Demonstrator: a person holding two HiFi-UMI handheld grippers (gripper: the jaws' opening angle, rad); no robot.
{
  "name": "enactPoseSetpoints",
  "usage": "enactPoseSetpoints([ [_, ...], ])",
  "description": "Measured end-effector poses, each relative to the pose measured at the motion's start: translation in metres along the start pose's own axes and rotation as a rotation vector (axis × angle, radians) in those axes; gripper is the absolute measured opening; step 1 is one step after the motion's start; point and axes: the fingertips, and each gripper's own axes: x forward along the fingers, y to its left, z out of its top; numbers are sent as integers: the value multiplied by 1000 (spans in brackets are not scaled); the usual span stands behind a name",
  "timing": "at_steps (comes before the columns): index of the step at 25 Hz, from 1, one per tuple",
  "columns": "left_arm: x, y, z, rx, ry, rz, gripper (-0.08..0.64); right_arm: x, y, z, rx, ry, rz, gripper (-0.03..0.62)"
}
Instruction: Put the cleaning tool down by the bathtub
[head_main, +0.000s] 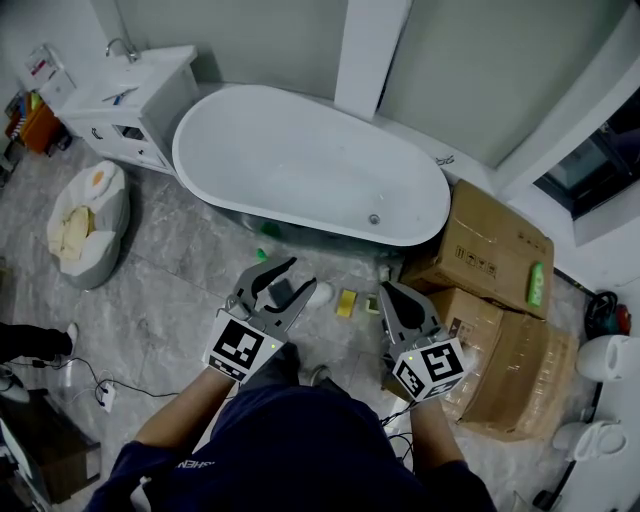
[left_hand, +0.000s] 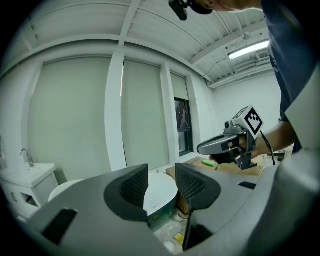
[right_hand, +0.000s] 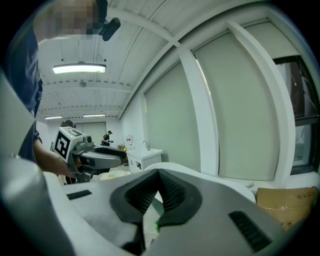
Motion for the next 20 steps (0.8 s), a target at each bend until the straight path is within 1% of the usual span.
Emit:
enactPoseSetpoints([
  [9,8,1,12,18,-14,3,149,0,-13,9,8,-22,-7,5],
  [20,9,-2,22,22,-40,-9,80,0,-8,14,-3,-30,4,5],
])
